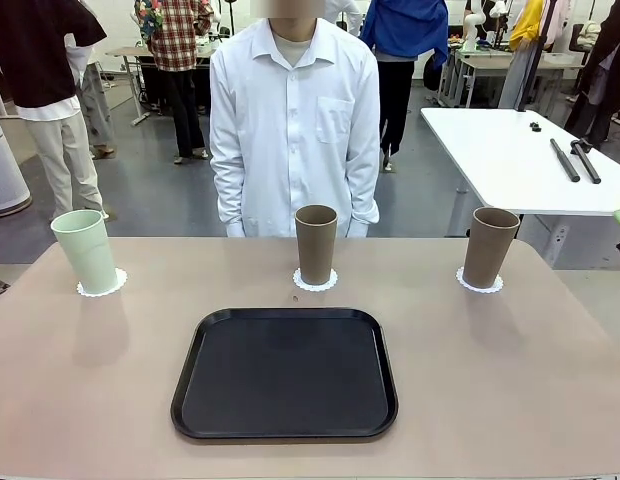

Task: Place coasters on the table and set cups on them.
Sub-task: Take one Reusable plastic cup from the Flat Tray and place it on a coaster set by the human.

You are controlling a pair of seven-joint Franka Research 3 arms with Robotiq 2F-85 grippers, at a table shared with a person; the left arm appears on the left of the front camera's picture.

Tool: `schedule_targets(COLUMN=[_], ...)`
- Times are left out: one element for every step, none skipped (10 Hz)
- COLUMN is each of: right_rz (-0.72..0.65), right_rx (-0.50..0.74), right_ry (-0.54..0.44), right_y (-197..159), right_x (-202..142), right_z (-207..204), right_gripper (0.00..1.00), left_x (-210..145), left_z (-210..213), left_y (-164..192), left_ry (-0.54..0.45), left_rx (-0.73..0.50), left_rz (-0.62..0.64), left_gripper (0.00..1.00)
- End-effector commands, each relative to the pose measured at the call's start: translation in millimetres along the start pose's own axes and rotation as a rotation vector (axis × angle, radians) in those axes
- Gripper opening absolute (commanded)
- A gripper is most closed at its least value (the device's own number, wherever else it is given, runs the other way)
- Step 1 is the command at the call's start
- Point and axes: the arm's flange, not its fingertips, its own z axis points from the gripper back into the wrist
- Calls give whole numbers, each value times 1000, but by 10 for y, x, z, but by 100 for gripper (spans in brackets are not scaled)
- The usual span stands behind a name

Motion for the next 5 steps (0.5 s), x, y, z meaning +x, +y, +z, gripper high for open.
schedule_targets(right_rz=[-121, -147, -163, -166, -182], right_rx=[141, 194, 233, 269, 279], right_ry=[-175, -219, -239, -259, -244], right_y=[-463, -649, -811, -941, -1050], right_x=[-11, -102, -185, -270, -314], right_z=[124, 166, 194, 241, 230], right_gripper=[100, 100, 100, 100, 100], left_x=[-15, -15, -15, -15, -15], left_z=[24, 24, 24, 24, 24], left_y=[-22, -22, -22, -22, -22], left_ry=[-1, -1, -1, -1, -1], left_rx=[-9, -9, -9, -9, -9], left_rz=[-4, -4, -4, -4, -4], left_gripper=[100, 100, 100, 100, 100])
